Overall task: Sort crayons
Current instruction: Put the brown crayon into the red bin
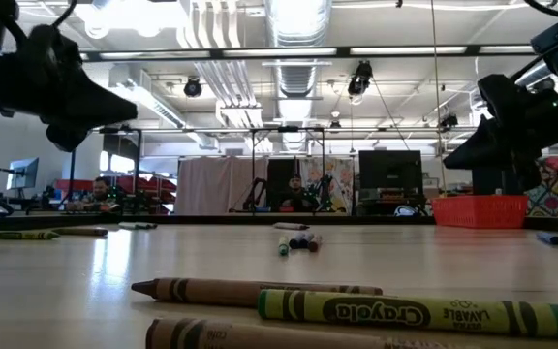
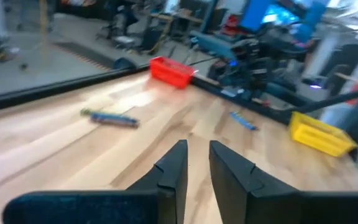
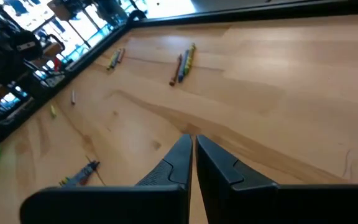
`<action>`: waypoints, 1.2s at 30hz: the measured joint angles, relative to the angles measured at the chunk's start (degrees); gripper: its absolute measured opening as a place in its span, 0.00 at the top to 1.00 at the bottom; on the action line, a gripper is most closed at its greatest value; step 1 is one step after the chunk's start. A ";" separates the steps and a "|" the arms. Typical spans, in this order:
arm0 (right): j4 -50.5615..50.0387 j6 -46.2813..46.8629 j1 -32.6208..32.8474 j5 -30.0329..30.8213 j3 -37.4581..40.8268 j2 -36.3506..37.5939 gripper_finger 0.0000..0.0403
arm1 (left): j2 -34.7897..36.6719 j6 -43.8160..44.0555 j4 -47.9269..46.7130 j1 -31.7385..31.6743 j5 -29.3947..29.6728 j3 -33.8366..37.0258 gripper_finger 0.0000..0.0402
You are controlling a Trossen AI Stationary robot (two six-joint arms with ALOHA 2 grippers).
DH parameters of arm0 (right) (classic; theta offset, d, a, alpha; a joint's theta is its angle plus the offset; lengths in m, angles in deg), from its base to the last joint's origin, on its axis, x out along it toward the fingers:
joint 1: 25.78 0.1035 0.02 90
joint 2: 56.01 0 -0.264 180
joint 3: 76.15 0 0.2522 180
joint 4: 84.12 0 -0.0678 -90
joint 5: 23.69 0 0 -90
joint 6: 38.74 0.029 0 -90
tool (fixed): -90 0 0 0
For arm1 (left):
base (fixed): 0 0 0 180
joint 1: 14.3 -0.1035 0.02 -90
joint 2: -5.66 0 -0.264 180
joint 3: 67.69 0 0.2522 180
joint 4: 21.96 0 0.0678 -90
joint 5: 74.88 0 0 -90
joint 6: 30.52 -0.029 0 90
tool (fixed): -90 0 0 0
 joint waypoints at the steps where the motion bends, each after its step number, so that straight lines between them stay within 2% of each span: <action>1: 0.10 -0.15 0.00 -0.11 0.00 -0.52 0.95 | -1.41 0.70 0.45 0.00 1.10 0.02 0.85; 5: -0.56 -0.21 0.00 -0.29 -0.42 -1.40 0.86 | -7.07 1.20 4.34 0.00 2.75 0.04 0.76; 8: -5.15 0.38 -0.18 -0.26 -3.66 -1.49 0.77 | -11.57 1.15 8.07 0.00 3.10 0.04 0.70; 14: -32.60 7.53 -4.02 -0.46 -16.66 -2.93 0.64 | -19.71 0.60 15.23 -0.28 3.98 0.07 0.62; 18: -45.29 7.74 -4.85 -8.74 -24.34 -7.62 0.62 | -23.66 0.62 20.07 -0.44 4.88 0.07 0.61; 24: -46.64 4.67 -4.69 -27.61 -28.92 -17.61 0.66 | -28.22 2.35 21.78 -0.44 4.77 0.07 0.61; 26: -46.67 3.52 -4.04 -30.09 -29.97 -21.46 0.67 | -29.52 3.41 21.79 -0.44 4.77 0.07 0.61; 30: -47.10 1.41 -0.73 -30.99 -31.75 -29.05 0.70 | -31.44 3.65 23.07 -0.48 5.85 -0.12 0.61; 36: -51.90 -0.81 5.20 -38.31 -36.42 -40.35 0.71 | -34.05 1.09 22.98 -0.48 6.08 -2.66 0.61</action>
